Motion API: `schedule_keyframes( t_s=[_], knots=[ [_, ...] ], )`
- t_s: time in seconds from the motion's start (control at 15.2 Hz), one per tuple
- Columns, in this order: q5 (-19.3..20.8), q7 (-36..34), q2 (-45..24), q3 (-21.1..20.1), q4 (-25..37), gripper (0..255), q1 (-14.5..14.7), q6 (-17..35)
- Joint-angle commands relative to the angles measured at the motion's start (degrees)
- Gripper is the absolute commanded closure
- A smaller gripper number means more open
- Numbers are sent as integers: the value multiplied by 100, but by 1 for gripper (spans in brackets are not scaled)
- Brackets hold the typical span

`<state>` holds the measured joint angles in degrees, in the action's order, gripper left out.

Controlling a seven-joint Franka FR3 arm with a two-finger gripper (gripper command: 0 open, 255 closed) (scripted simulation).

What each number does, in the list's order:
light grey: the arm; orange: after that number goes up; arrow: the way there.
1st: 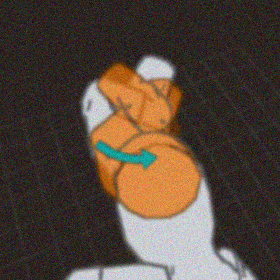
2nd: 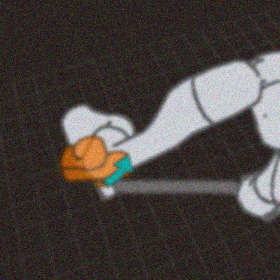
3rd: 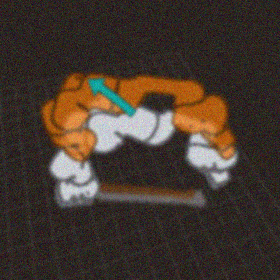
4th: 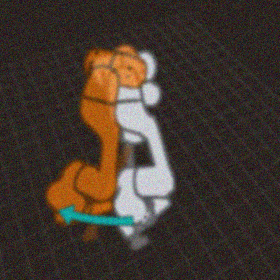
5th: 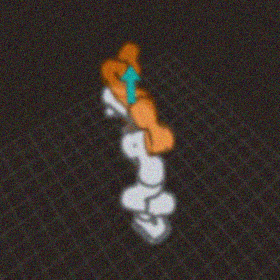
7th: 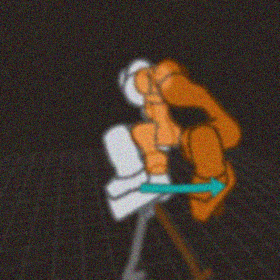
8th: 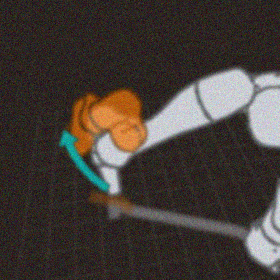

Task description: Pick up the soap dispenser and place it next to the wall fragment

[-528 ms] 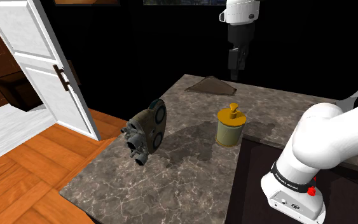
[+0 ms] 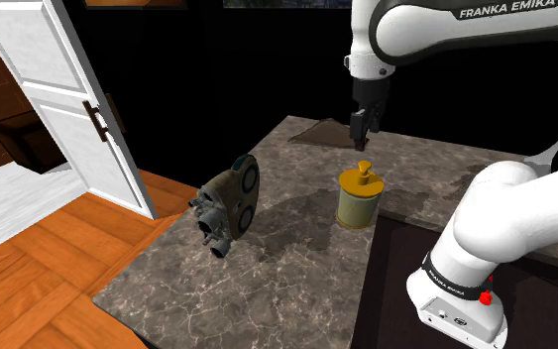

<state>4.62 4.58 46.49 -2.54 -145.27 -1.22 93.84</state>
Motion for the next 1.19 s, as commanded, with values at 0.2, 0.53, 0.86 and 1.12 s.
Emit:
schedule_keyframes(
  t_s=[0.2, 0.53, 0.86, 1.12],
  knots=[
    [211, -508, 28, -101, -1021, 0, -249, 1160],
    [302, -627, -53, -96, -1415, 0, -335, 1670],
    [360, -641, -160, -61, -1712, 0, -377, 2078],
    [360, -641, -160, -61, -1712, 0, -377, 2078]
  ],
)
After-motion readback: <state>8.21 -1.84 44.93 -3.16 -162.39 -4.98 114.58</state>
